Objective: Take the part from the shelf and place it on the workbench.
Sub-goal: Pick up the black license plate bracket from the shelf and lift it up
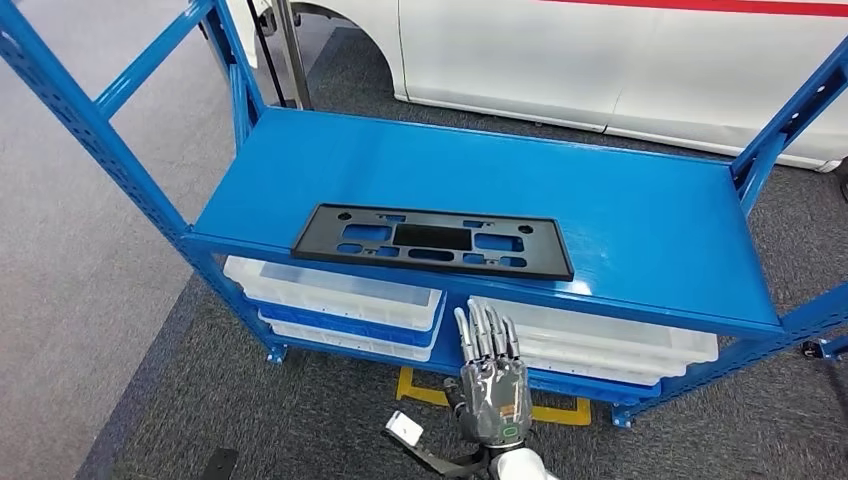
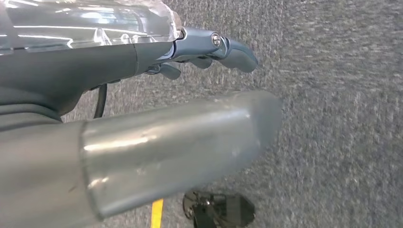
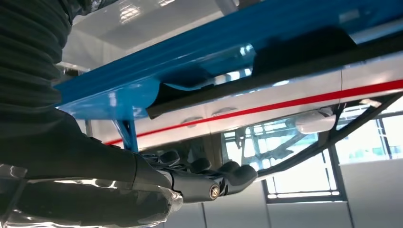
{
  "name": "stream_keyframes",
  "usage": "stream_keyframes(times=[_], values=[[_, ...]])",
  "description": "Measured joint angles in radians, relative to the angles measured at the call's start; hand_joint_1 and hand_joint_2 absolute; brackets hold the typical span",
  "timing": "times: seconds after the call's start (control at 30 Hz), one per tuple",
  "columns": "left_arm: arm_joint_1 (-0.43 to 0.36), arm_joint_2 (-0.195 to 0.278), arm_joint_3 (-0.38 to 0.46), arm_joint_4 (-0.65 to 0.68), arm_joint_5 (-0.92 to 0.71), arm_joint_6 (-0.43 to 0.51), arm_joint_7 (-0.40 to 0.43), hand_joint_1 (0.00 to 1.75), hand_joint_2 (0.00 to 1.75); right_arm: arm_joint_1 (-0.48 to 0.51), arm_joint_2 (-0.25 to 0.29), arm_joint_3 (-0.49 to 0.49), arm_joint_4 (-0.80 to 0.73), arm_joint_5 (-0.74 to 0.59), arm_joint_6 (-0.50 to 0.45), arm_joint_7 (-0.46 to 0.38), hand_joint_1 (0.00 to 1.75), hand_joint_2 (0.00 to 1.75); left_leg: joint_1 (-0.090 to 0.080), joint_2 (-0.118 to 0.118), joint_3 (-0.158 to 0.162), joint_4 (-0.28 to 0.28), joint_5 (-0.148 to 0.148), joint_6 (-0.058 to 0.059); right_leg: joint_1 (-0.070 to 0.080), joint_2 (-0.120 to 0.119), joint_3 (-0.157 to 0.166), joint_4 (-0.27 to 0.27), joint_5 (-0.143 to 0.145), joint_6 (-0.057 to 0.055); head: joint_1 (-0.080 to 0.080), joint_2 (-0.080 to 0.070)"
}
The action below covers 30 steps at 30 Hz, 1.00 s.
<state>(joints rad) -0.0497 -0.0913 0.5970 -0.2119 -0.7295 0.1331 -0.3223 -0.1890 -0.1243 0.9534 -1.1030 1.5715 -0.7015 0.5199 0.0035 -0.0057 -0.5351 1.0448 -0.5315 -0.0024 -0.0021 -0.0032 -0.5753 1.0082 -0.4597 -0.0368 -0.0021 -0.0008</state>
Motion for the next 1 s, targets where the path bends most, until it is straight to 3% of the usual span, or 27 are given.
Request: stream_keyframes(times=[0.03,0.1,0.13,0.17,0.2,0.27,0.3,0.33,0.43,0.5,0.53,0.6,0.63,0.67,0.7,0.77,0.8,0.87,0.9,1.0], values=[[-0.001,0.000,0.000,0.000,-0.003,-0.002,0.001,0.00,0.00,0.001,0.016,0.002,0.010,0.000,0.000,0.000,0.00,1.75,0.003,0.000,-0.024,0.048,-0.021,-0.005,-0.003,-0.001,0.011,-0.006,-0.002,-0.002,-0.001,0.000],[-0.001,0.002,0.000,0.000,-0.008,-0.006,0.003,0.00,0.00,0.003,0.041,0.003,0.029,0.000,0.000,0.000,0.00,1.75,0.007,0.000,-0.103,0.179,-0.062,-0.015,-0.004,-0.001,0.023,-0.009,-0.011,-0.004,-0.001,0.000],[0.000,0.003,0.000,0.000,-0.010,-0.008,0.004,0.00,0.00,0.004,0.050,0.003,0.038,0.000,0.000,0.000,0.00,1.75,0.009,0.001,-0.137,0.224,-0.065,-0.020,-0.004,-0.001,0.029,-0.008,-0.017,-0.004,-0.002,0.000],[0.002,0.004,0.000,0.000,-0.012,-0.010,0.006,0.00,0.00,0.005,0.057,0.003,0.046,0.000,0.000,-0.001,0.00,1.75,0.011,0.001,-0.156,0.235,-0.047,-0.023,-0.005,0.000,0.037,-0.007,-0.024,-0.003,-0.002,0.000],[0.004,0.005,0.000,0.000,-0.014,-0.011,0.007,0.00,0.00,0.005,0.064,0.003,0.052,0.000,0.000,-0.002,0.00,1.75,0.013,0.001,-0.154,0.207,-0.010,-0.026,-0.006,0.001,0.046,-0.006,-0.032,0.000,-0.002,0.000],[0.004,0.007,0.000,0.000,-0.018,-0.013,0.009,0.00,0.00,0.002,0.072,0.003,0.063,0.000,0.000,-0.003,0.00,1.75,0.016,0.005,-0.113,0.087,0.075,-0.026,-0.006,0.002,0.066,-0.003,-0.051,0.009,-0.002,0.000],[0.004,0.008,0.000,0.001,-0.020,-0.013,0.010,0.00,0.00,0.000,0.076,0.002,0.068,0.000,0.000,-0.004,0.00,1.75,0.015,0.007,-0.090,0.032,0.095,-0.023,-0.005,0.002,0.070,0.001,-0.060,0.015,-0.002,0.000],[0.003,0.008,0.000,0.001,-0.024,-0.013,0.011,0.00,0.00,-0.003,0.080,0.002,0.074,0.000,0.000,-0.006,0.00,1.75,0.014,0.007,-0.077,0.000,0.100,-0.017,-0.003,0.003,0.071,0.003,-0.066,0.021,-0.002,0.000],[0.004,0.008,0.000,0.001,-0.036,-0.013,0.015,0.00,0.00,-0.010,0.094,-0.002,0.100,0.000,0.000,-0.015,0.00,1.75,0.013,0.004,-0.068,-0.019,0.083,0.007,0.000,0.003,0.069,0.009,-0.071,0.032,-0.002,0.000],[0.004,0.008,0.000,0.001,-0.044,-0.013,0.016,0.00,0.00,-0.013,0.108,-0.012,0.118,0.000,0.000,-0.024,0.00,1.75,0.015,0.003,-0.057,-0.024,0.078,0.020,-0.002,0.003,0.052,0.051,-0.088,0.040,-0.001,0.000],[0.003,0.008,0.000,0.001,-0.047,-0.013,0.018,0.00,0.00,-0.015,0.115,-0.018,0.125,0.000,0.000,-0.027,0.00,1.75,0.015,0.002,-0.051,-0.026,0.075,0.026,-0.004,0.003,0.025,0.102,-0.109,0.044,-0.001,0.000],[0.001,0.008,0.000,0.001,-0.054,-0.013,0.019,0.00,0.00,-0.019,0.126,-0.027,0.136,0.001,0.000,-0.031,0.00,1.75,0.013,0.002,-0.042,-0.027,0.065,0.033,-0.005,0.003,-0.060,0.239,-0.160,0.048,-0.001,0.000],[0.001,0.009,0.000,0.001,-0.057,-0.014,0.019,0.00,0.00,-0.020,0.129,-0.031,0.140,0.001,0.000,-0.032,0.00,1.75,0.011,0.001,-0.036,-0.026,0.060,0.035,-0.005,0.003,-0.099,0.290,-0.172,0.047,-0.001,0.000],[0.002,0.009,0.000,0.001,-0.061,-0.014,0.020,0.00,0.00,-0.020,0.132,-0.035,0.143,0.001,0.000,-0.033,0.00,1.75,0.009,0.000,-0.029,-0.026,0.054,0.035,-0.004,0.003,-0.123,0.309,-0.163,0.045,-0.001,0.000],[0.002,0.009,0.000,0.001,-0.065,-0.014,0.020,0.00,0.00,-0.021,0.134,-0.040,0.145,0.001,0.000,-0.036,0.00,1.75,0.006,-0.002,-0.018,-0.026,0.047,0.035,-0.001,0.003,-0.129,0.290,-0.131,0.039,-0.001,0.000],[0.003,0.008,0.000,0.002,-0.071,-0.015,0.020,0.00,0.00,-0.023,0.141,-0.053,0.147,0.000,0.000,-0.044,0.00,1.75,0.001,-0.004,0.005,-0.028,0.032,0.034,0.007,0.003,-0.094,0.168,-0.030,0.016,-0.001,0.000],[0.002,0.008,0.000,0.003,-0.073,-0.015,0.020,0.00,0.00,-0.025,0.144,-0.059,0.148,0.000,0.000,-0.047,0.00,1.75,0.001,-0.005,0.014,-0.030,0.025,0.032,0.014,0.003,-0.077,0.111,0.002,0.003,-0.002,0.000],[0.000,0.007,0.000,0.005,-0.078,-0.016,0.021,0.00,0.00,-0.027,0.147,-0.068,0.150,0.000,0.000,-0.051,0.00,1.75,0.004,-0.005,0.020,-0.034,0.020,0.023,0.025,0.002,-0.060,0.043,0.020,-0.014,-0.003,0.000],[-0.001,0.007,0.001,0.006,-0.080,-0.017,0.022,0.00,0.00,-0.027,0.148,-0.074,0.150,0.000,0.000,-0.052,0.00,1.75,0.005,-0.004,0.024,-0.034,0.024,0.015,0.028,0.002,-0.055,0.028,0.017,-0.016,-0.003,0.000],[0.000,0.010,0.001,0.006,-0.087,-0.016,0.025,0.00,0.00,-0.029,0.149,-0.099,0.143,0.000,-0.001,-0.057,0.00,1.75,0.005,0.000,0.031,-0.007,0.012,-0.001,0.017,0.003,-0.013,-0.010,0.025,-0.019,-0.002,0.000]])
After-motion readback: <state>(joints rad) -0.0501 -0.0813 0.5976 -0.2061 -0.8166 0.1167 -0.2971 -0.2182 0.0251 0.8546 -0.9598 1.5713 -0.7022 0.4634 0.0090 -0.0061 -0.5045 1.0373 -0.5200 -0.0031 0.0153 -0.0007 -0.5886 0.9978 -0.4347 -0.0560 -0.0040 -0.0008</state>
